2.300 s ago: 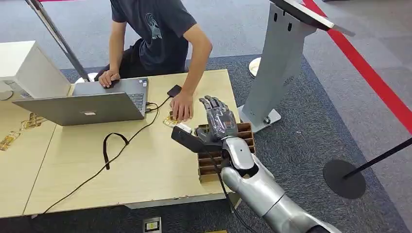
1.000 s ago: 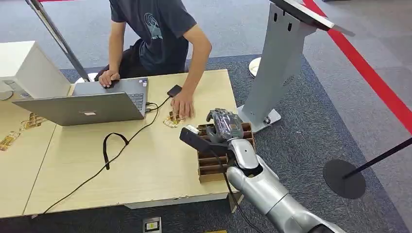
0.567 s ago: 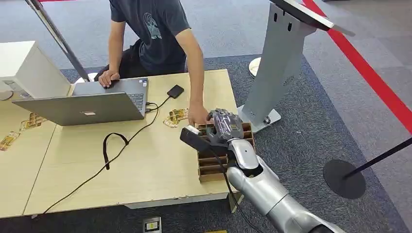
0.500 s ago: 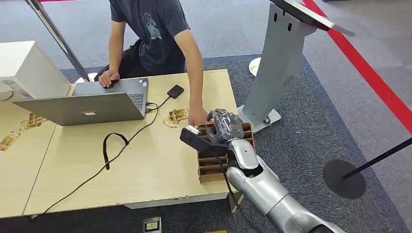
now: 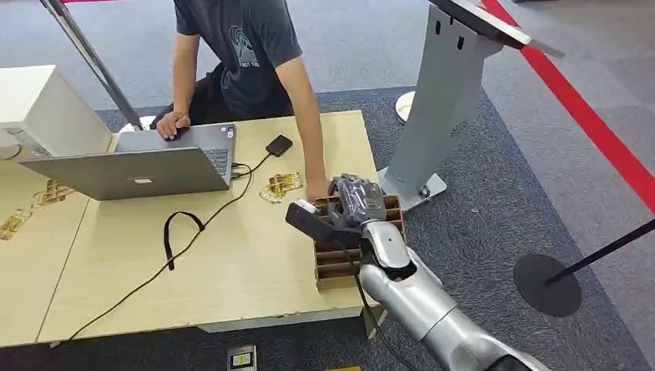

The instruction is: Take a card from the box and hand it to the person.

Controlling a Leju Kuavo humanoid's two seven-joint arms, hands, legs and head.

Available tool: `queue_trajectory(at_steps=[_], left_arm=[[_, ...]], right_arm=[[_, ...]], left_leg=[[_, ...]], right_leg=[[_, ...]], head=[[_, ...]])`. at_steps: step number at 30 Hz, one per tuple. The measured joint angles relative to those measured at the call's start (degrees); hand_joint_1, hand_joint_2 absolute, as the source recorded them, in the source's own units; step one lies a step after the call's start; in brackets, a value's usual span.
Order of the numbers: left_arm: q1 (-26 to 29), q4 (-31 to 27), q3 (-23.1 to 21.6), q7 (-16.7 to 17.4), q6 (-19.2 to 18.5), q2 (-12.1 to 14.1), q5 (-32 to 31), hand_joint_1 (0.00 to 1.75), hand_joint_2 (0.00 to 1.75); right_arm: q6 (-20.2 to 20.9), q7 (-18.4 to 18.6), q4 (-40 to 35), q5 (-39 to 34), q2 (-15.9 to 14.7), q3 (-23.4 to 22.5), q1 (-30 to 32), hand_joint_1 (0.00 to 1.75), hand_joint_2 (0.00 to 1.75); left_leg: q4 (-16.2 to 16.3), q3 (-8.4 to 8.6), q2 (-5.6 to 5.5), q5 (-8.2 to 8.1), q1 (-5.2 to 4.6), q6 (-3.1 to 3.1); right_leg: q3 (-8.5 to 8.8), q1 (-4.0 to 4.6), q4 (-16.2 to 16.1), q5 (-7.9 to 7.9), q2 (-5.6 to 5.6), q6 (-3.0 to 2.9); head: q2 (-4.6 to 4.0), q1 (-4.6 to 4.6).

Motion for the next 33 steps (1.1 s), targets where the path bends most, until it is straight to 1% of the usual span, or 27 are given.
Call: queue_trajectory(at_steps=[5, 8, 13, 15, 24, 29, 31, 32, 33], left_arm=[[0.00, 0.00, 0.00, 0.00, 0.00, 0.00, 0.31, 0.00, 0.00], [-0.02, 0.00, 0.00, 0.00, 0.00, 0.00, 0.42, 0.00, 0.00], [-0.04, 0.00, 0.00, 0.00, 0.00, 0.00, 0.39, 0.00, 0.00], [-0.03, 0.00, 0.00, 0.00, 0.00, 0.00, 0.33, 0.00, 0.00], [-0.03, 0.00, 0.00, 0.00, 0.00, 0.00, 0.31, 0.00, 0.00], [-0.03, 0.00, 0.00, 0.00, 0.02, 0.02, 0.26, 0.00, 0.00], [-0.03, 0.00, 0.00, -0.02, 0.18, 0.02, 0.20, 0.00, 0.00], [-0.03, 0.00, 0.00, -0.02, 0.17, 0.02, 0.11, 0.00, 0.00], [-0.03, 0.00, 0.00, -0.02, 0.18, 0.02, 0.09, 0.00, 0.00]], right_arm=[[-0.04, -0.31, 0.96, -0.37, 0.26, 0.00, -0.43, 0.89, 1.75], [-0.07, -0.42, 1.71, -0.59, 0.66, 0.00, -0.77, 0.94, 1.75], [-0.81, -0.90, 3.28, -1.11, 1.18, 0.02, -1.39, 0.96, 1.75], [-0.98, -0.98, 3.78, -1.16, 1.36, 0.02, -1.65, 0.99, 1.75], [-1.29, -0.92, 5.18, -1.81, 1.51, 0.02, -1.97, 1.03, 1.75], [-1.29, -0.55, 5.25, -1.94, 1.49, 0.02, -1.97, 1.12, 1.75], [-1.29, -0.24, 5.23, -1.90, 1.44, 0.00, -1.96, 1.22, 1.75], [-1.29, -0.13, 5.22, -1.88, 1.42, 0.02, -1.96, 1.22, 1.75], [-1.29, -0.11, 5.18, -1.86, 1.40, 0.00, -1.96, 1.27, 1.75]], left_leg=[[0.00, 0.00, 0.00, 0.00, 0.00, 0.00], [0.00, 0.00, -0.01, 0.00, 0.00, 0.00], [0.00, 0.01, 0.00, 0.00, 0.00, 0.00], [0.00, 0.01, 0.00, 0.00, 0.00, 0.00], [0.00, 0.01, 0.00, 0.00, 0.00, 0.00], [0.01, 0.02, 0.00, 0.00, 0.00, 0.00], [0.01, 0.02, 0.00, 0.00, 0.00, 0.00], [0.01, 0.02, 0.00, 0.01, 0.00, 0.00], [0.01, 0.03, 0.00, 0.01, 0.00, 0.00]], right_leg=[[0.00, 0.00, 0.00, 0.00, 0.00, 0.00], [0.00, 0.00, 0.00, 0.00, 0.00, 0.00], [0.01, 0.00, 0.01, 0.01, 0.00, -0.01], [0.01, 0.00, 0.00, 0.01, 0.00, -0.01], [0.01, 0.00, 0.00, 0.01, 0.00, -0.01], [0.01, 0.00, 0.00, 0.01, 0.00, -0.01], [0.01, 0.00, 0.00, 0.01, 0.00, -0.01], [0.01, 0.00, 0.00, 0.01, 0.00, -0.01], [0.01, 0.00, 0.00, 0.01, 0.00, -0.01]], head=[[0.00, 0.00], [0.00, 0.02], [0.00, 0.00], [0.00, 0.00], [0.00, 0.00], [0.00, 0.02], [0.00, 0.02], [0.00, 0.02], [0.00, 0.00]])
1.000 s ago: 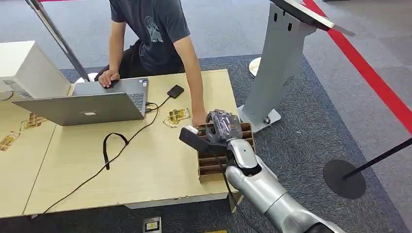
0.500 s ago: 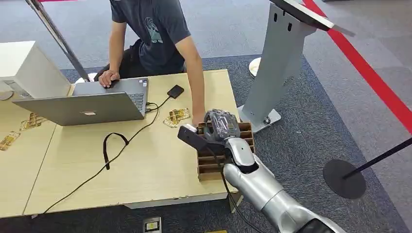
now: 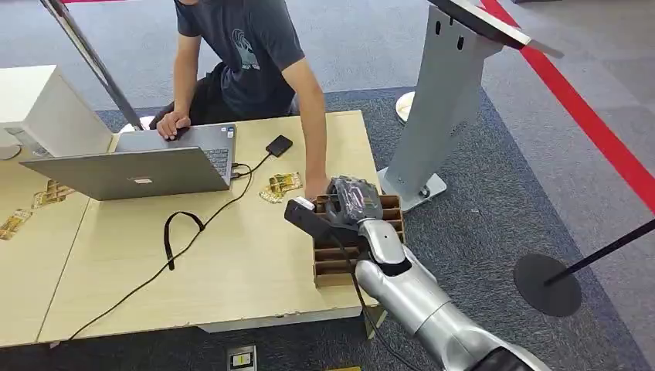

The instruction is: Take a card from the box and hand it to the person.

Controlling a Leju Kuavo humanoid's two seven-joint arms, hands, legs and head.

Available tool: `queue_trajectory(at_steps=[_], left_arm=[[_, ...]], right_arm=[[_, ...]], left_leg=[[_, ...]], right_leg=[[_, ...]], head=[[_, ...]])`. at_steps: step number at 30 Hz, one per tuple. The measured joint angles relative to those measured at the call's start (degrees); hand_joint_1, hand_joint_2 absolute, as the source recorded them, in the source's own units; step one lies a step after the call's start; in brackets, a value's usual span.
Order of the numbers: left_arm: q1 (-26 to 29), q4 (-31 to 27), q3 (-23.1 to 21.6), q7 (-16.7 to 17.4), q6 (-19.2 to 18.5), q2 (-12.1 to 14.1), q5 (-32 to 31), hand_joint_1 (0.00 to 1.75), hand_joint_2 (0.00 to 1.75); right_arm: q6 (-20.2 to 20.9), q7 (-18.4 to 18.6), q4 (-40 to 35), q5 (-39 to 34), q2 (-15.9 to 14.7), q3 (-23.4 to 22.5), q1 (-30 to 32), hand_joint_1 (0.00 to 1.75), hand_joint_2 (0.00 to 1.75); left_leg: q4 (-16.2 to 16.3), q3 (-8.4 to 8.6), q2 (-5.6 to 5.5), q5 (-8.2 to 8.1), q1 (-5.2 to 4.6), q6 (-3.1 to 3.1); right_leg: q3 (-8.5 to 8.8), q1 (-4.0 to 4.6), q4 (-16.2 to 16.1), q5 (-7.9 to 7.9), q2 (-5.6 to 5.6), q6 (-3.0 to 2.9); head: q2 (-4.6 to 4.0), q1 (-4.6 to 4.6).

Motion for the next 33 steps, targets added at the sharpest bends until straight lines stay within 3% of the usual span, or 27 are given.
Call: queue_trajectory(at_steps=[7, 20, 27, 33], left_arm=[[0.01, 0.00, 0.00, -0.24, 0.02, 0.13, -0.28, 0.00, 0.00], [0.04, 0.00, 0.00, -0.24, 0.22, 0.33, -0.15, 0.00, 0.00], [0.05, 0.00, 0.00, -0.24, 0.22, 0.33, -0.09, 0.00, 0.00], [0.03, 0.00, 0.00, -0.24, 0.26, 0.33, 0.72, 0.00, 0.00]], right_arm=[[-0.24, 0.39, -2.10, 0.77, -0.61, -0.09, 0.72, 1.29, 1.75], [0.53, 0.02, -13.53, 1.77, -2.21, -0.50, 2.40, 1.38, 1.75], [1.84, -3.19, -19.94, -2.71, -2.91, -1.31, 3.56, 1.50, 1.75], [3.50, -5.70, -22.86, -6.25, -3.04, -1.20, 4.07, 1.48, 1.75]], left_leg=[[0.02, 0.00, 0.00, 0.00, 0.00, 0.00], [0.02, 0.02, 0.01, 0.00, 0.00, 0.00], [0.03, 0.02, 0.01, 0.00, 0.00, 0.00], [0.02, 0.01, 0.01, 0.00, 0.00, 0.00]], right_leg=[[-0.01, 0.00, 0.00, 0.00, 0.00, 0.00], [0.00, 0.00, 0.00, 0.01, 0.00, 0.00], [0.00, -0.01, 0.00, 0.01, 0.00, 0.00], [0.01, 0.00, 0.01, 0.01, 0.00, 0.00]], head=[[0.00, 0.02], [0.00, 0.02], [0.00, 0.00], [0.00, 0.02]])
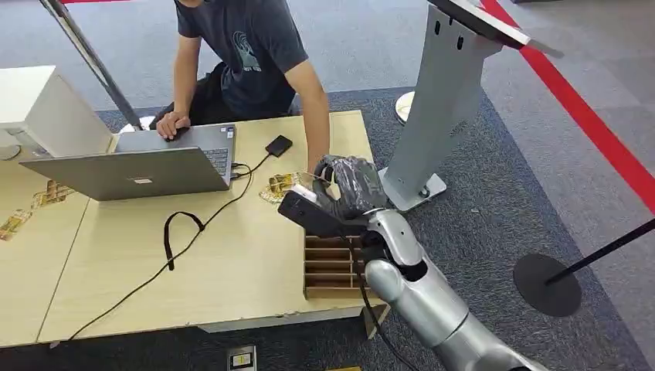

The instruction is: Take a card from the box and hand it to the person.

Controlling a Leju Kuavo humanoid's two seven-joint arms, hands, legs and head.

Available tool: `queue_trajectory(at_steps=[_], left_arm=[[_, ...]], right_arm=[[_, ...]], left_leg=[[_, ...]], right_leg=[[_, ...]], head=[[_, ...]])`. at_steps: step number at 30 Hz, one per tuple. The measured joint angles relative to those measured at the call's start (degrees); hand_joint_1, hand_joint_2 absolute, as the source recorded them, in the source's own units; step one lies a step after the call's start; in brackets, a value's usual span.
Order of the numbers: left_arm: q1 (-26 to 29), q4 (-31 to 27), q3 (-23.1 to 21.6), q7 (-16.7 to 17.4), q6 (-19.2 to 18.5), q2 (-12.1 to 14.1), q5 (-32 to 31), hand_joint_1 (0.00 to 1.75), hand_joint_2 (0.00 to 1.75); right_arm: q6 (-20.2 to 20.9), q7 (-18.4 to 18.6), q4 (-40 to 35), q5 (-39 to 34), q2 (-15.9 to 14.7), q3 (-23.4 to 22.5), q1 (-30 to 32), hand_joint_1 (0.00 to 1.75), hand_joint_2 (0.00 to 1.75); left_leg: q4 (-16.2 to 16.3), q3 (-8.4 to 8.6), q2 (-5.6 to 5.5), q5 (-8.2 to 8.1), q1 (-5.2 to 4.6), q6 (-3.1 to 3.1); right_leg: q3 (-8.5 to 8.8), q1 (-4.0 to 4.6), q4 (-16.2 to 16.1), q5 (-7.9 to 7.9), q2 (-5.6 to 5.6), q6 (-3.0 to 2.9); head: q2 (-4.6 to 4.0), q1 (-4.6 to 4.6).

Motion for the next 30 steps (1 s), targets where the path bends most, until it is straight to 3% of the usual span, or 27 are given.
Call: queue_trajectory(at_steps=[8, 26, 27, 28, 29, 30], left_arm=[[-0.03, 0.00, 0.00, 0.24, 0.20, 0.00, 0.70, 0.00, 0.00], [-0.03, 0.00, 0.00, 0.50, 0.31, 0.00, 1.38, 0.00, 0.00], [-0.03, 0.00, 0.00, 0.55, 0.31, 0.00, 1.40, 0.00, 0.00], [-0.03, 0.00, 0.00, 0.59, 0.31, 0.00, 1.51, 0.00, 0.00], [-0.03, 0.00, 0.00, 0.61, 0.31, 0.00, 1.53, 0.00, 0.00], [-0.03, 0.00, 0.00, 0.68, 0.31, 0.00, 1.55, 0.00, 0.00]], right_arm=[[0.24, -1.71, 0.09, -1.69, 0.77, 0.83, 0.03, 1.47, 1.75], [0.24, -1.88, 1.51, -2.01, 1.71, 2.51, 0.03, 1.45, 1.75], [0.24, -1.86, 1.53, -2.01, 1.73, 2.56, 0.02, 1.36, 1.75], [0.24, -1.88, 1.64, -2.01, 1.73, 2.62, 0.02, 0.58, 1.75], [0.24, -1.86, 1.79, -1.99, 1.73, 2.67, 0.02, 0.00, 1.75], [0.24, -1.86, 1.97, -1.97, 1.73, 2.71, 0.02, 0.00, 1.75]], left_leg=[[0.00, 0.00, 0.00, 0.00, 0.00, 0.00], [0.00, 0.00, -0.01, 0.00, 0.00, 0.00], [0.00, -0.01, -0.01, 0.00, 0.00, 0.00], [0.00, -0.01, -0.01, 0.00, 0.00, 0.00], [0.00, -0.01, -0.01, 0.00, 0.00, 0.00], [0.00, -0.01, -0.01, 0.00, 0.00, 0.00]], right_leg=[[0.01, 0.00, 0.01, 0.00, 0.00, 0.00], [0.02, 0.00, 0.01, 0.00, 0.00, 0.00], [0.01, 0.00, 0.01, 0.00, 0.00, 0.00], [0.01, 0.00, 0.01, 0.00, 0.00, 0.00], [0.01, 0.00, 0.01, 0.00, 0.00, 0.00], [0.01, 0.00, 0.01, 0.00, 0.00, 0.00]], head=[[0.00, -0.02], [0.00, -0.02], [0.00, -0.02], [0.00, 0.00], [0.00, 0.00], [0.00, 0.00]])
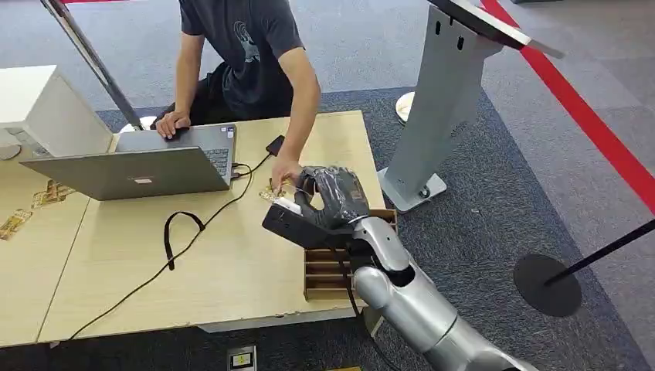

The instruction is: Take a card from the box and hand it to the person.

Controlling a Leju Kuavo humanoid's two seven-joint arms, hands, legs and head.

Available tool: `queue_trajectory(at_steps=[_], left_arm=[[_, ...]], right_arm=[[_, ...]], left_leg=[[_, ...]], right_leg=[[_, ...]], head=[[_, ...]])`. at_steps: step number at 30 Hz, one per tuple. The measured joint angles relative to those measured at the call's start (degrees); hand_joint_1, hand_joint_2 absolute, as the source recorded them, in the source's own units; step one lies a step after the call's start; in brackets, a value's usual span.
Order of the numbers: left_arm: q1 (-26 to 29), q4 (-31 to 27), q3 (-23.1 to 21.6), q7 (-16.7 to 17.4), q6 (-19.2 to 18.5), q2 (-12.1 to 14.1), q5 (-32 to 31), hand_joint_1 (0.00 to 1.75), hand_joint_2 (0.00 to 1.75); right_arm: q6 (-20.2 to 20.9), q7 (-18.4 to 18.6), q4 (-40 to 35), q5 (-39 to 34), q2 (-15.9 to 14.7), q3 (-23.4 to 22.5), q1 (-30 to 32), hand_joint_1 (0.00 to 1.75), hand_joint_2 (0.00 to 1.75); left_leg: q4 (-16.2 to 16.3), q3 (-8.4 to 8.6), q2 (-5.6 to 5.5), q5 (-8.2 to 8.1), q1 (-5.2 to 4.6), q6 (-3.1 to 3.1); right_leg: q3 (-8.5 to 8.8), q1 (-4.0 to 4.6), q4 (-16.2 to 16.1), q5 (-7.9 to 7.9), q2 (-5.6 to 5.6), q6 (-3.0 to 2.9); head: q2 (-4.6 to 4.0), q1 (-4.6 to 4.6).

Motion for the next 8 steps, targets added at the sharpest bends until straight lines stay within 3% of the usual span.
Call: queue_trajectory(at_steps=[8], left_arm=[[0.01, 0.00, 0.00, 0.20, 0.00, 0.00, 0.20, 0.00, 0.00]], right_arm=[[-0.28, 0.35, 1.03, -0.13, 0.17, 0.35, -0.01, 0.00, 1.75]], left_leg=[[0.00, 0.01, 0.00, 0.00, 0.00, 0.00]], right_leg=[[0.00, 0.00, 0.00, 0.00, 0.00, 0.00]], head=[[0.00, 0.00]])
